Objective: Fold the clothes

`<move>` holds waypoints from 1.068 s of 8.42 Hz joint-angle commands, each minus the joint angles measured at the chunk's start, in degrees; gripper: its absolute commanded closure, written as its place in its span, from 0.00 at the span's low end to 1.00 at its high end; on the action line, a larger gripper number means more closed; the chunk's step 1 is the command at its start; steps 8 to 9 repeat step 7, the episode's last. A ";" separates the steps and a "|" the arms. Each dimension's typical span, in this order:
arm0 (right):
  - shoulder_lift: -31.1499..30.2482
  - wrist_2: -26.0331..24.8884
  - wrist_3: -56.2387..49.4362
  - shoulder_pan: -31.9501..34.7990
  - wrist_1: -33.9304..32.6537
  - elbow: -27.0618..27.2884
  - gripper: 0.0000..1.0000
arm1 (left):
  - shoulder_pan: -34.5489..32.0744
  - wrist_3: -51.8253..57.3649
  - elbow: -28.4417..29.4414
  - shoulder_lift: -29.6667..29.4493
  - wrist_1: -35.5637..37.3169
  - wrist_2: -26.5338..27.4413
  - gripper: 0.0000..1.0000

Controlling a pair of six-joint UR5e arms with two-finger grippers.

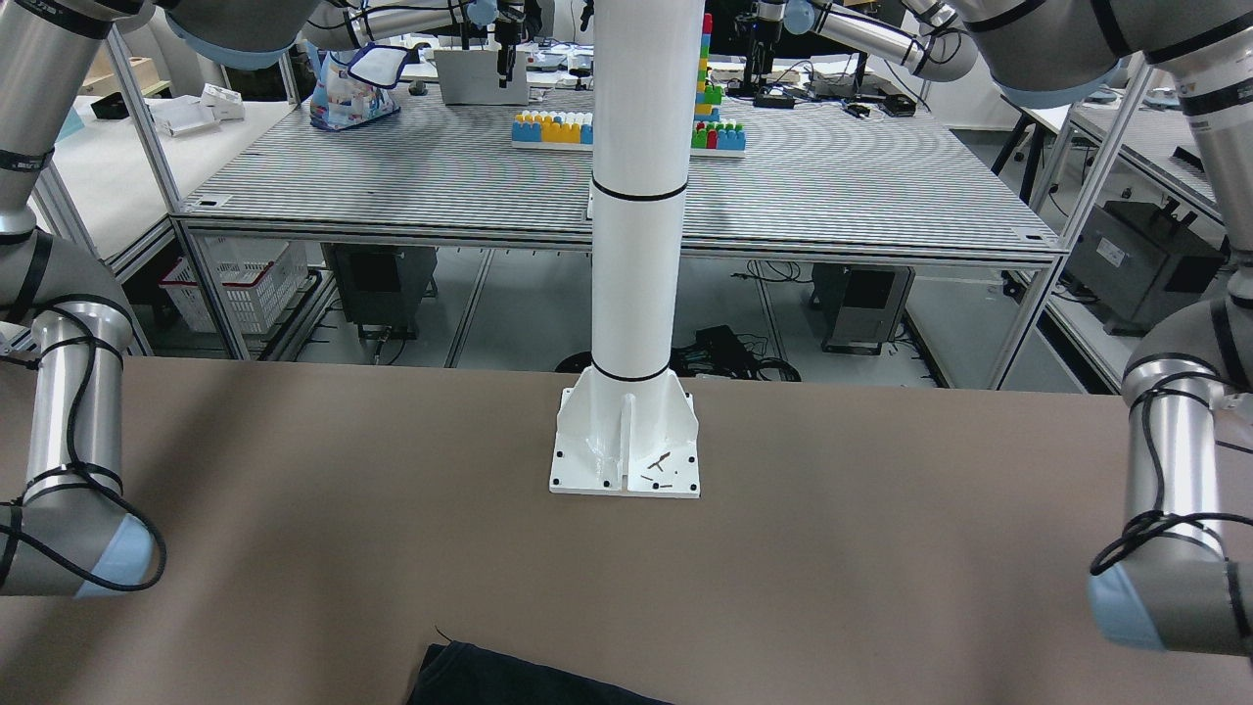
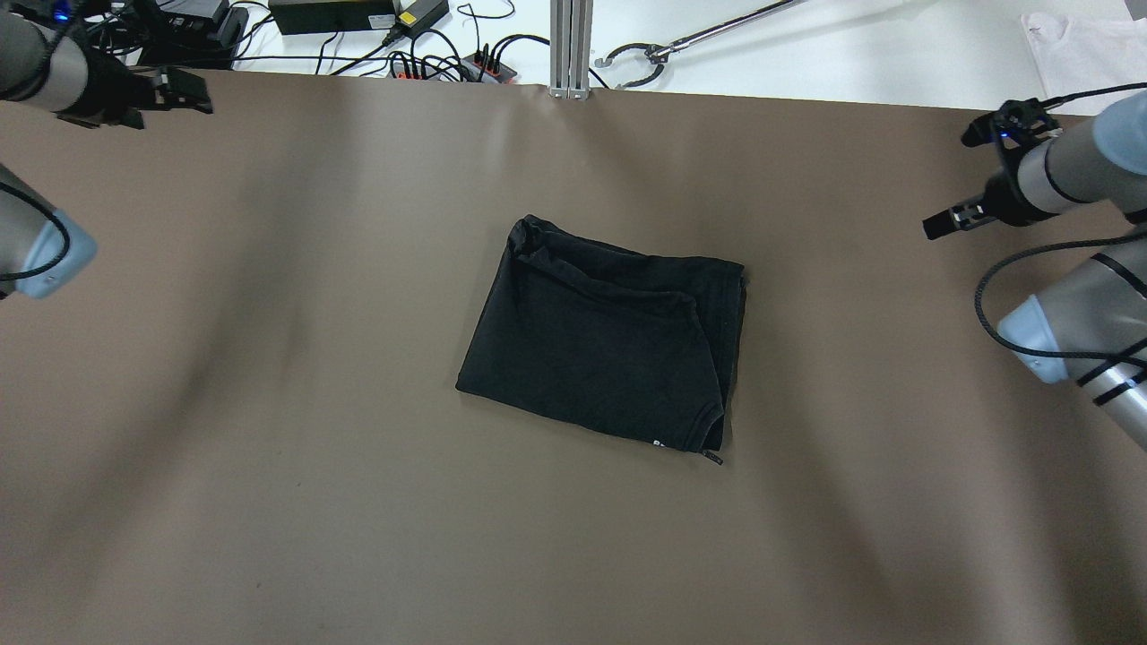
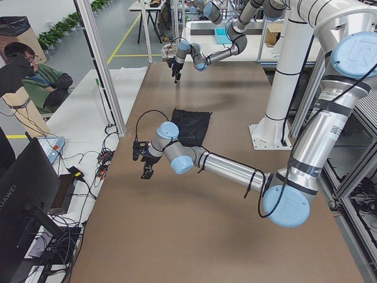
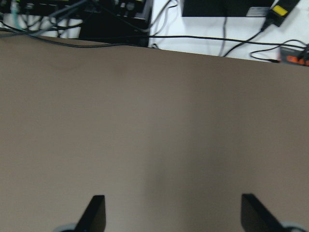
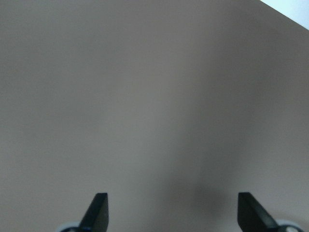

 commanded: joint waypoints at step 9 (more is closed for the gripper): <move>-6.79 -7.15 -24.36 16.56 -6.93 0.66 0.06 | -11.95 35.59 -9.62 16.29 8.49 16.23 0.00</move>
